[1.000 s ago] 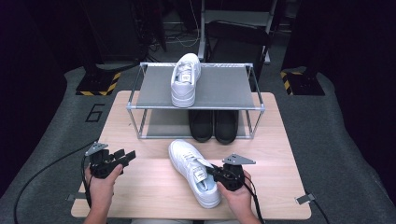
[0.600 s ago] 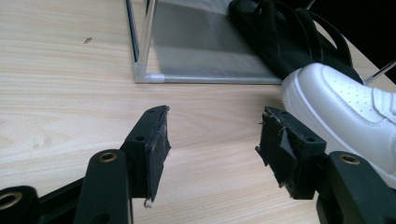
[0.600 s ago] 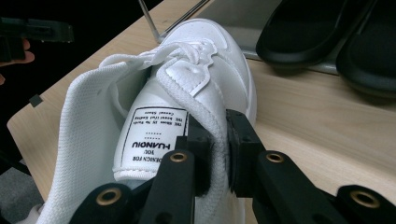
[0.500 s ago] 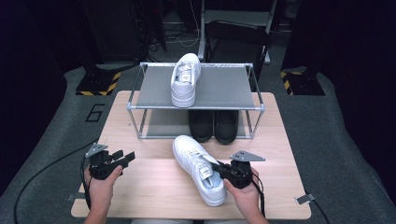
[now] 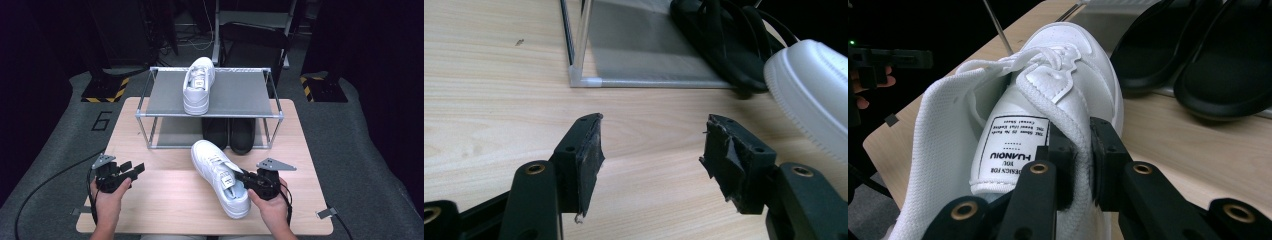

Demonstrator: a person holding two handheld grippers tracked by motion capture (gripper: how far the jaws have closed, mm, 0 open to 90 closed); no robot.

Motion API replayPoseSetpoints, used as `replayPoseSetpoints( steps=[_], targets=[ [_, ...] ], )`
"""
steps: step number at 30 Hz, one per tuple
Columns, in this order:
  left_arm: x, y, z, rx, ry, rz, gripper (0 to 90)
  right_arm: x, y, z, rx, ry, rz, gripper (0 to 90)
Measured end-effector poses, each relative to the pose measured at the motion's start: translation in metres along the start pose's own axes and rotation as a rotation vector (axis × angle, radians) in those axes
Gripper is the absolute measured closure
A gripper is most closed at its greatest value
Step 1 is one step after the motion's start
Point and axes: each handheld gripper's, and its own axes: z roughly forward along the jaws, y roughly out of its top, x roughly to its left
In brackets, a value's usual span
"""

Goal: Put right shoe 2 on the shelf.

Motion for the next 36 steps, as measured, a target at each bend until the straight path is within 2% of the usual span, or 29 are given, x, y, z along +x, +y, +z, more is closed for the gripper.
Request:
replayPoseSetpoints(
  steps=[1, 12, 36],
  targets=[
    [0.000, 0.000, -0.001, 0.011, -0.004, 0.002, 39.9, 0.000, 0.001, -0.002, -0.001, 0.000, -0.004, 81.2],
    [0.000, -0.001, -0.001, 0.015, -0.003, -0.004, 39.9, -0.006, 0.020, -0.029, -0.036, -0.031, -0.003, 81.1],
    [0.002, -0.002, -0.003, 0.012, -0.003, -0.001, 39.8, -0.009, 0.044, -0.058, -0.067, -0.027, 0.010, 81.2]
  ],
)
